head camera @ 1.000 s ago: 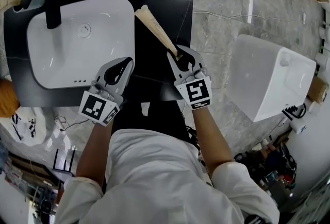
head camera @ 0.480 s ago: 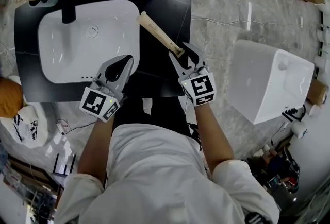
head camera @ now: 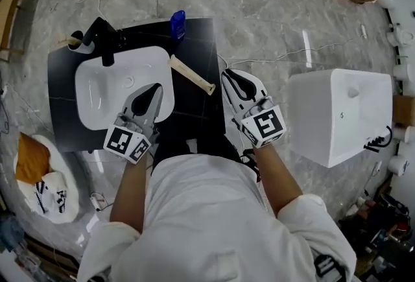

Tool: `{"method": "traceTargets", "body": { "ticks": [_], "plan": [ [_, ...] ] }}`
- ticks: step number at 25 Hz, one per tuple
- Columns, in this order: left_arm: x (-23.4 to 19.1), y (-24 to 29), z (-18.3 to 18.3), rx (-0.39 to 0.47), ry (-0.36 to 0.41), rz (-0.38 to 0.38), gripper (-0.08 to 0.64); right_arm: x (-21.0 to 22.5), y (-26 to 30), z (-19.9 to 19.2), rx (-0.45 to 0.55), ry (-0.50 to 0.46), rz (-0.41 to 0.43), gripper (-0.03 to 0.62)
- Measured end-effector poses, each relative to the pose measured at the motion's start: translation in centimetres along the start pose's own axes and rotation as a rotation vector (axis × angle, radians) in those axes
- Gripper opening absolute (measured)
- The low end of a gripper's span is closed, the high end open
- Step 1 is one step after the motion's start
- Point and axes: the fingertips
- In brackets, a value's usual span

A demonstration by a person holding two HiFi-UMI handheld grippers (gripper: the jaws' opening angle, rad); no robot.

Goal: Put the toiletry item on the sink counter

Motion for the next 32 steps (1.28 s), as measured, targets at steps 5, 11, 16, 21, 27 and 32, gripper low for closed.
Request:
{"method": "traceTargets", "body": {
  "ticks": [5,11,16,21,27,32],
  "plan": [
    [1.0,-1.4,5.1,0.080,0.053,0.021,0.017,2.2,-5.1,7.1,0.178,-0.033,-0.041,0.026],
    [2.6,-3.3,8.8,0.131,0.122,0.041,0.016,3.5,-9.9,9.1,0.272,0.008,-0.067,0.023],
    [3.0,-5.0,10.6,0.172,0.145,0.101,0.016,4.6,-12.0,7.8,0.303,0.030,-0.104,0.020],
    [3.0,-5.1,9.5,0.154,0.126,0.120,0.016,4.9,-11.6,5.7,0.278,0.055,-0.092,0.018],
    [3.5,-4.4,8.3,0.140,0.104,0.114,0.017,4.8,-11.5,4.8,0.266,0.056,-0.069,0.015],
    [3.9,-3.8,7.6,0.126,0.098,0.102,0.015,5.2,-11.7,4.2,0.255,0.064,-0.077,0.014]
  ]
}}
Point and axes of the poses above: the fingertips, and each gripper's own axes: y forward along the fingers, x to its right, z out of its top, and after that the axes turned 10 degrees about -x, right-handed
